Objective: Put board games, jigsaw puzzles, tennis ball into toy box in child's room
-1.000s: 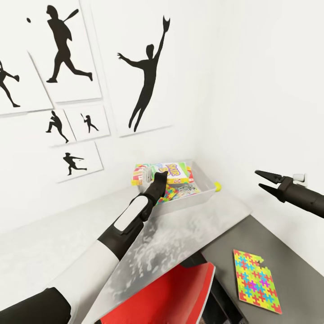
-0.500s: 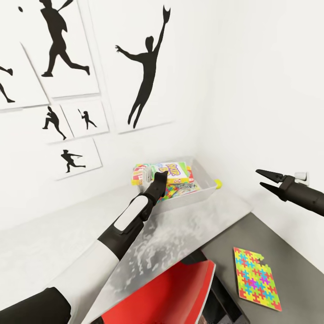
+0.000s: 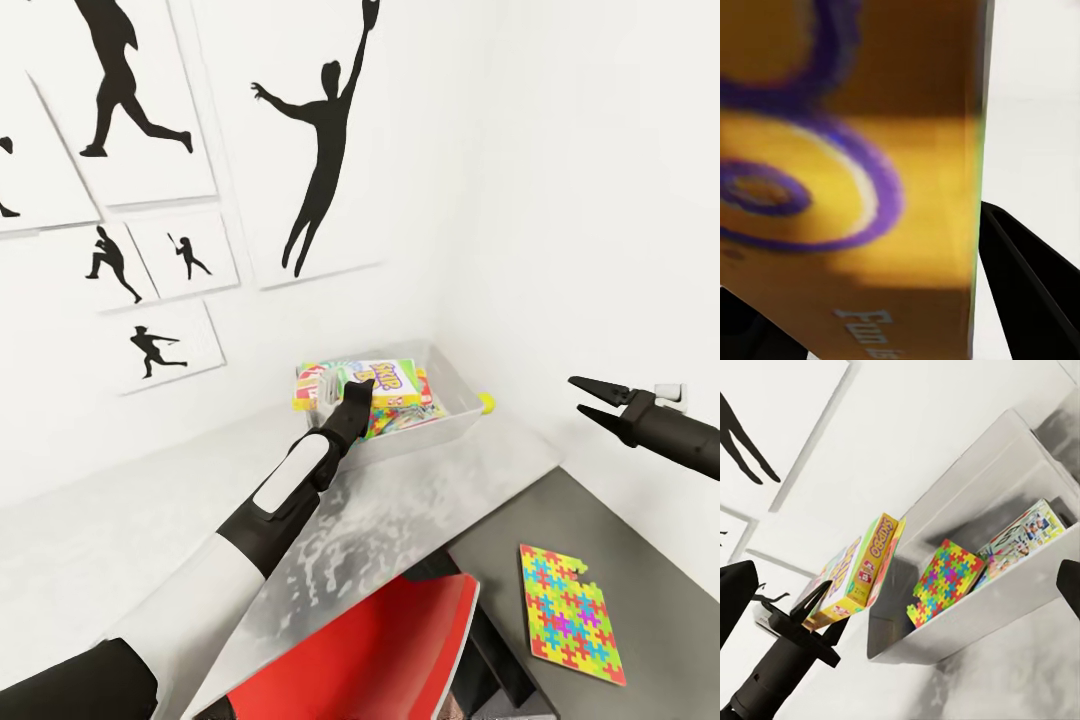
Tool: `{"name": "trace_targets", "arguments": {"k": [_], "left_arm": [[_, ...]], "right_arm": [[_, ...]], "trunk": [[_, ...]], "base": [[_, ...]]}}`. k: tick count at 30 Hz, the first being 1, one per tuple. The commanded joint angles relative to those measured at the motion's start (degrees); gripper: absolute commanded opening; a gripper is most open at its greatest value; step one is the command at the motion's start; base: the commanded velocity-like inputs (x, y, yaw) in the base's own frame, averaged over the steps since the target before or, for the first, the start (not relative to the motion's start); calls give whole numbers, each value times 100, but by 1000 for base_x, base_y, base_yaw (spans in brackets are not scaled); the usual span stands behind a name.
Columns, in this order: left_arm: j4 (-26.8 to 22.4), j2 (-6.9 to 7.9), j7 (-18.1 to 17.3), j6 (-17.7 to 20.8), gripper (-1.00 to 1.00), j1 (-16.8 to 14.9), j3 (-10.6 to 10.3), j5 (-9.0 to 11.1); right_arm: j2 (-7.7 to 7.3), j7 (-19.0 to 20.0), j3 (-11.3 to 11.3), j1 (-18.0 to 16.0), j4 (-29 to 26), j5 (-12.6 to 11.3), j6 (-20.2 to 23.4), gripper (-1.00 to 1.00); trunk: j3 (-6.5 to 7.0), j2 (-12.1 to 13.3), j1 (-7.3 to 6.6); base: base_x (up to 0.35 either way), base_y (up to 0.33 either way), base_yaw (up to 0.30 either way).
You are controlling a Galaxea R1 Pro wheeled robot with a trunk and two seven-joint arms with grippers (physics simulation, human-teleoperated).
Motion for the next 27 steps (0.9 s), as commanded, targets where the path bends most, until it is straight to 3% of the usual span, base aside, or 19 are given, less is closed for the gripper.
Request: {"name": "trace_targets", "arguments": {"k": [1, 27], "left_arm": [[-10, 0, 13, -40, -100, -7, -12, 39], [-296, 0, -56, -47, -100, -130, -73, 36]], "right_arm": [[0, 33, -6, -4, 0, 33, 27, 100], [-32, 69, -47, 12, 0, 24, 27, 100]], "trunk": [[-20, -12, 3], [-260, -12, 3]], "base": [[0, 0, 0], [0, 0, 0]]}}
